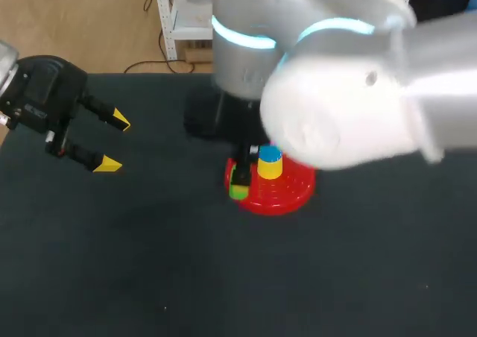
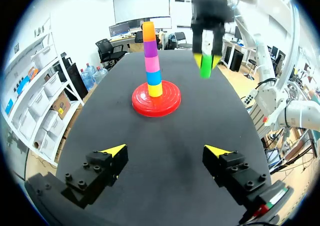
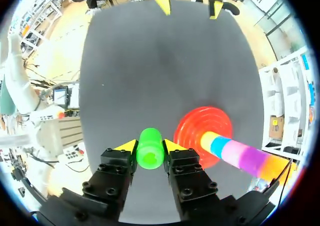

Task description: Pick up and stack the cylinders on the red base in this order: pink,purple,orange,green

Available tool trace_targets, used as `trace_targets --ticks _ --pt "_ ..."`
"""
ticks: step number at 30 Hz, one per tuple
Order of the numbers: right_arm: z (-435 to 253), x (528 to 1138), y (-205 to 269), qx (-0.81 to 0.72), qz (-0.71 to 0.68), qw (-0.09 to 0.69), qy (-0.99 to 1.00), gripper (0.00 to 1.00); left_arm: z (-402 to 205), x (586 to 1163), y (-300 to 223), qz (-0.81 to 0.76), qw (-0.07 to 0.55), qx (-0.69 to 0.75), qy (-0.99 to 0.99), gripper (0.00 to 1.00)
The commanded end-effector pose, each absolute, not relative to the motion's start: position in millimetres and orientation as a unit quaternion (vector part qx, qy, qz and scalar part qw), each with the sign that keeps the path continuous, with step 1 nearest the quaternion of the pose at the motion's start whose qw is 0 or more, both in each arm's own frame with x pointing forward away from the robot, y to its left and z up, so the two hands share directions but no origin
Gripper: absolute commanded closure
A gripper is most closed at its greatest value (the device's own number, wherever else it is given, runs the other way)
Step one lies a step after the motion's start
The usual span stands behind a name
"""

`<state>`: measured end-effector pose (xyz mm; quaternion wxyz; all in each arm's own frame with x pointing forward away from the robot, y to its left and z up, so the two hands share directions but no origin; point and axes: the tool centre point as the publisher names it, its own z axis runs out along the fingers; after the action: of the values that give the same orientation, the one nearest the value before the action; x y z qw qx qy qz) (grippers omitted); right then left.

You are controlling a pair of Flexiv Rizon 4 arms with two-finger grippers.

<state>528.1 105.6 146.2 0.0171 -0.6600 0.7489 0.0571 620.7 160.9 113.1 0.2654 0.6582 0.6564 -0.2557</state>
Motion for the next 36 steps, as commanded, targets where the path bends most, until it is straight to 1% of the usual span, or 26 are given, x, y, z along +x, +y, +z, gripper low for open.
trace_targets --ticks 1,7,14,27,36 --pt "206.3 542.7 90.3 -0.654 0.049 0.022 0.755 1.00 112.5 620.7 161.0 -0.255 0.266 0.658 0.656 0.00" --pt "242.5 566.0 83.8 -0.649 0.019 0.040 0.759 1.00 112.5 620.7 161.0 -0.255 0.266 0.658 0.656 0.00" --pt "265.6 599.3 73.3 -0.638 -0.001 0.037 0.769 1.00 112.5 620.7 161.0 -0.255 0.266 0.658 0.656 0.00" --pt "283.4 645.8 57.0 -0.610 -0.002 0.035 0.792 1.00 112.5 620.7 161.0 -0.255 0.266 0.658 0.656 0.00" --pt "274.0 664.1 53.3 -0.606 0.014 0.010 0.795 1.00 112.5 620.7 161.0 -0.255 0.266 0.658 0.656 0.00"
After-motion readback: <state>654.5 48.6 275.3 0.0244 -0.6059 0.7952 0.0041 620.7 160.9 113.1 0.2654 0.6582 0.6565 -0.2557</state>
